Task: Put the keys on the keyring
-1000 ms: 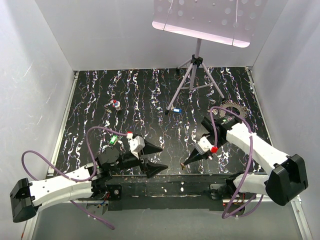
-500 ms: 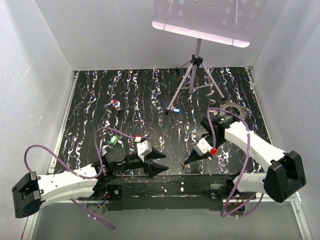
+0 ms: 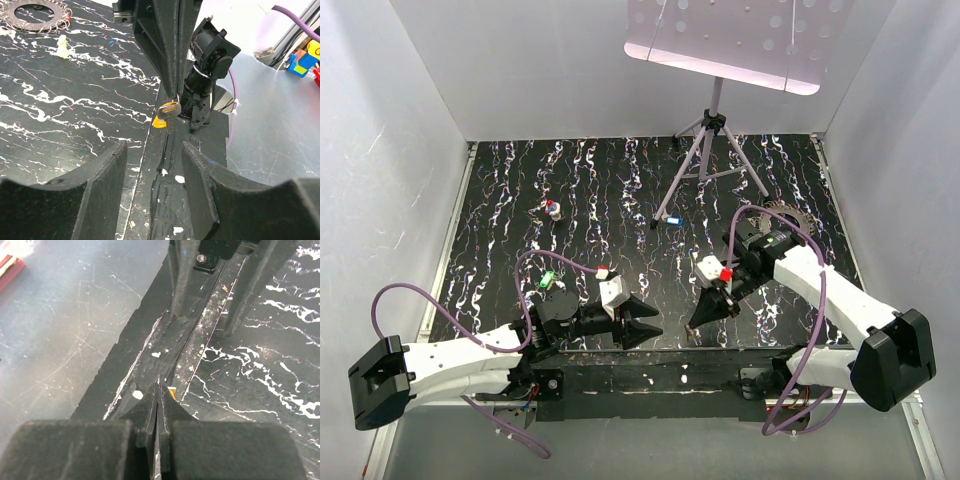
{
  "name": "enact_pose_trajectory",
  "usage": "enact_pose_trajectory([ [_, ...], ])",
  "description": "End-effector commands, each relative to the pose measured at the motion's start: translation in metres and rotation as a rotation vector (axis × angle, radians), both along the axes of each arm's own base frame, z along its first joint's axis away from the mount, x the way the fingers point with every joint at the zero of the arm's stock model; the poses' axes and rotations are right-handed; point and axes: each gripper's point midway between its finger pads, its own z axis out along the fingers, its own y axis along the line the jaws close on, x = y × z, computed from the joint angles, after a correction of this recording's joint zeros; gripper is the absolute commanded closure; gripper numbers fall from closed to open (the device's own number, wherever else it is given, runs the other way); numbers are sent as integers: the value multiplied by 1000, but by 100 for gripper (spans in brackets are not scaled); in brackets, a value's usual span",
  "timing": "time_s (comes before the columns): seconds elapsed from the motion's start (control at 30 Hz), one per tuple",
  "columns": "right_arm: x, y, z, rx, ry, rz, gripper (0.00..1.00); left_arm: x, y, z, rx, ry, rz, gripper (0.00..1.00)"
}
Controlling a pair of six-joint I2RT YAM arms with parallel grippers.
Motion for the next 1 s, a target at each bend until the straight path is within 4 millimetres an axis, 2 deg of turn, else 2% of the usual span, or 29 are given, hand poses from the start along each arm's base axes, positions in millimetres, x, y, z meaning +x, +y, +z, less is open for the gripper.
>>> enact_pose_trajectory([
  [0.0, 14, 8, 8, -99, 148, -136, 99, 5, -1, 22, -55, -7, 28, 55],
  [0.43, 47, 22, -2, -270, 359, -406, 99, 12, 2, 22, -75, 54, 87, 57],
  [0.73, 48, 21, -2, -270, 347, -416, 99, 14, 8, 22, -85, 61, 116, 57],
  [0.97, 44, 17, -3, -244, 271, -366, 99, 15, 11, 24, -88, 61, 129, 60],
])
